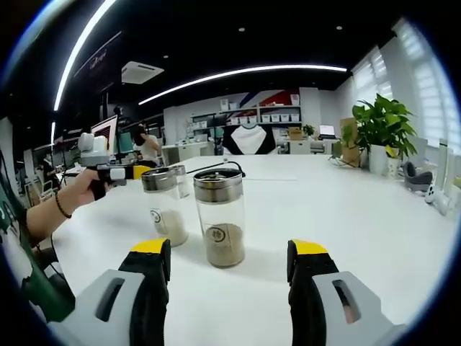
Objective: Rotate the seasoning bottle until the label or dispensing opening points toward the visible target arrow and the bottle remains upright within the marked orientation range
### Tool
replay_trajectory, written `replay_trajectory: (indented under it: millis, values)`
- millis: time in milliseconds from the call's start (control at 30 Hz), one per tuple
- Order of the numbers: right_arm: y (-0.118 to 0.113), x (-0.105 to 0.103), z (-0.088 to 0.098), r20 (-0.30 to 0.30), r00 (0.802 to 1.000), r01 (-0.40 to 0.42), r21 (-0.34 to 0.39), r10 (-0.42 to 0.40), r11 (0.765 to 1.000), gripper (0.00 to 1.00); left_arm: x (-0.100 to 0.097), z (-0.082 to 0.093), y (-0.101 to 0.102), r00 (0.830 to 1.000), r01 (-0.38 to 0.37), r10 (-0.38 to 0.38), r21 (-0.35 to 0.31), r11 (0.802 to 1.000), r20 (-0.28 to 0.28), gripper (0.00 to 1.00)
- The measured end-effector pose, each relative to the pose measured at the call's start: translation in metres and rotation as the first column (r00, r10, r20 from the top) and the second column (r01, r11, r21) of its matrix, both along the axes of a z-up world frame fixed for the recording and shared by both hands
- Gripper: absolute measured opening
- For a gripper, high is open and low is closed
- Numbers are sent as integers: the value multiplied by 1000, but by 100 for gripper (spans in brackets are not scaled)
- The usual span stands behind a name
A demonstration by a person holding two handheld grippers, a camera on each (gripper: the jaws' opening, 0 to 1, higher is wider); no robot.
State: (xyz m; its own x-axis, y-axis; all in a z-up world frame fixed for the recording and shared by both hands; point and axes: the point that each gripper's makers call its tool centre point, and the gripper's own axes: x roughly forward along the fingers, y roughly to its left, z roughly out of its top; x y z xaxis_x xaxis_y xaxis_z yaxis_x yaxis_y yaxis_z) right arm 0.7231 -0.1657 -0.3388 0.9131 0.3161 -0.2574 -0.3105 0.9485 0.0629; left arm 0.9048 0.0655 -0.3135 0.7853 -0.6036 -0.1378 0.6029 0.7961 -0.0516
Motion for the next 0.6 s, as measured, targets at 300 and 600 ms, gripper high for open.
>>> replay_trajectory:
  millis: [300,600]
  values:
    - [-3,0,1,2,1000,6,1,-6,1000,66,29,-9,-10,1000,-20,20,-1,1000,-4,78]
    - [-6,0,2,4,1000,10,1,-10,1000,66,56,-23,-16,998,-70,70,29,997,2,65]
